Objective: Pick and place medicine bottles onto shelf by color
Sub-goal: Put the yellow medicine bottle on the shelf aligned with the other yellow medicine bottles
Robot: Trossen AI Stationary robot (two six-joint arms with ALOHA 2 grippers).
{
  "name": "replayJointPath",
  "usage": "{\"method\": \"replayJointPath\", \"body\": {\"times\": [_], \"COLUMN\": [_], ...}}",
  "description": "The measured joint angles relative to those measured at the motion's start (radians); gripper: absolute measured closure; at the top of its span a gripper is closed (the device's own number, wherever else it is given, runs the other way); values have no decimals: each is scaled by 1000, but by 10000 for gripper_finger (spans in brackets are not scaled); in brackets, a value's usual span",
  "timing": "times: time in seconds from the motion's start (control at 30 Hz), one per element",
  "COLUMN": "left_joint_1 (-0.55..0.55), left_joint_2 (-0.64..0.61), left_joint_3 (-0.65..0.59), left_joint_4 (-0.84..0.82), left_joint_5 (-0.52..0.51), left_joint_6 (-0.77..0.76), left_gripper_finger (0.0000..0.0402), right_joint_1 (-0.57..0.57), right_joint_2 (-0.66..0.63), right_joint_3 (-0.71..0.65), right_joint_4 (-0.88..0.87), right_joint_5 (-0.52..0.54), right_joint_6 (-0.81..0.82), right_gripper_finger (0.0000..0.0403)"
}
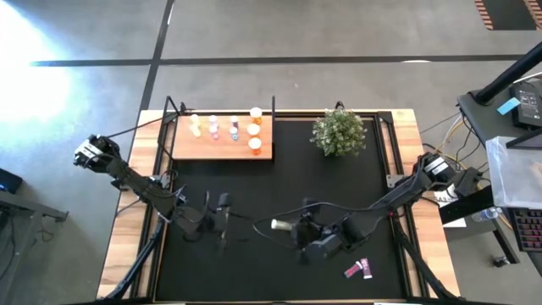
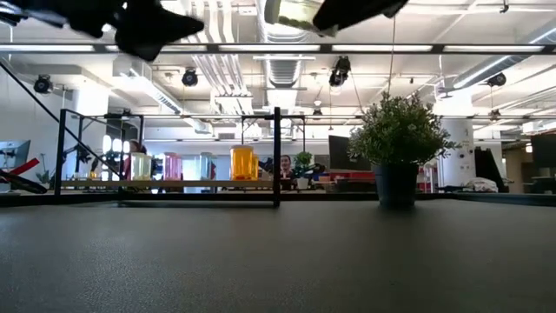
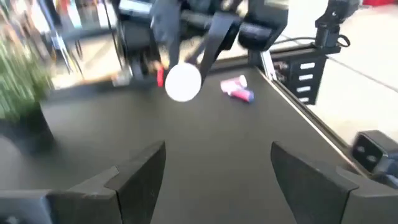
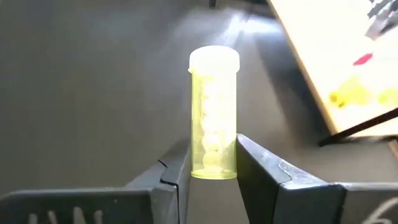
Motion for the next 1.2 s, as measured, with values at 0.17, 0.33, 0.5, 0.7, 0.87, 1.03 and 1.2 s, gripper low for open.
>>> {"method": "replayJointPath", "body": {"times": [0.17,0.33,0.5,0.7,0.87,1.03,1.2], "left_joint_1": [14,34,50,73,79,79,79], "left_joint_2": [0,0,0,0,0,0,0], "left_joint_3": [2,3,3,15,38,54,60], "left_joint_4": [133,177,200,214,215,213,213], "left_joint_5": [-22,-22,-21,-22,-21,-21,-20], "left_joint_6": [171,252,262,268,271,271,268], "left_gripper_finger": [127,127,127,127,127,131,167], "right_joint_1": [-25,-49,-64,-81,-96,-99,-99], "right_joint_2": [-13,-10,-10,-10,-10,-10,-10], "right_joint_3": [0,0,0,0,0,4,6], "right_joint_4": [63,146,215,310,331,343,343], "right_joint_5": [17,18,16,-36,-36,-37,-36], "right_joint_6": [-127,-247,-319,-383,-410,-420,-428], "right_gripper_finger": [298,304,306,302,305,303,303]}}
